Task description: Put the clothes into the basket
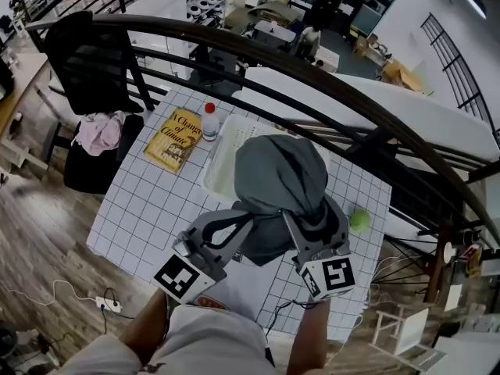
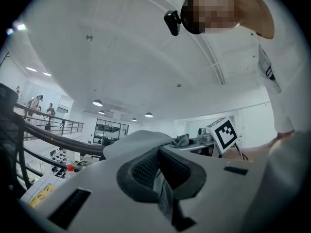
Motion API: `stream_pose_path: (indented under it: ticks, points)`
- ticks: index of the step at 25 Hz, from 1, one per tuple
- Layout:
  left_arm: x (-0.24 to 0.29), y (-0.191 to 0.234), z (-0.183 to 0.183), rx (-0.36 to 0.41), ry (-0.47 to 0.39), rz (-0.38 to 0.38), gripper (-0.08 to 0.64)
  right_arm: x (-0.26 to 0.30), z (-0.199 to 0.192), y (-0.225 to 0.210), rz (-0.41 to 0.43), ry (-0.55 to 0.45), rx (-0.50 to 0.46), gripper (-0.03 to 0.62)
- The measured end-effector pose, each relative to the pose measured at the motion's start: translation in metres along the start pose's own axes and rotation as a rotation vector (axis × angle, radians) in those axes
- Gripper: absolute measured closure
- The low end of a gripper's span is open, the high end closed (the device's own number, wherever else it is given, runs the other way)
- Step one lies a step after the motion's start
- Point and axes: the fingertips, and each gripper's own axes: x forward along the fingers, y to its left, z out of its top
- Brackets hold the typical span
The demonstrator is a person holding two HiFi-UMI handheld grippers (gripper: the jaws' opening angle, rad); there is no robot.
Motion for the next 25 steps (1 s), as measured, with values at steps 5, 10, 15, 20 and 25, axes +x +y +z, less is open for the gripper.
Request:
stream_pose_path:
  ticks: [5,10,15,20,25]
  points:
    - [0.014,0.013,-0.006,-0.007,0.004,-0.006,0.555,0.014,-0.008,-0.01,-0.007,0.018,0.004,0.27]
    - [0.026,0.028,-0.015,-0.024,0.02,-0.002,0.555,0.032,-0.018,-0.019,0.001,0.041,0.003,0.27]
    - [0.039,0.043,-0.026,-0.036,0.036,0.003,0.555,0.056,-0.037,-0.029,0.036,0.087,0.006,0.27]
    - [0.051,0.058,-0.039,-0.051,0.057,0.01,0.555,0.078,-0.061,-0.036,0.076,0.147,0.015,0.272]
    - [0.06,0.069,-0.051,-0.067,0.074,0.013,0.555,0.1,-0.086,-0.041,0.122,0.208,0.025,0.273]
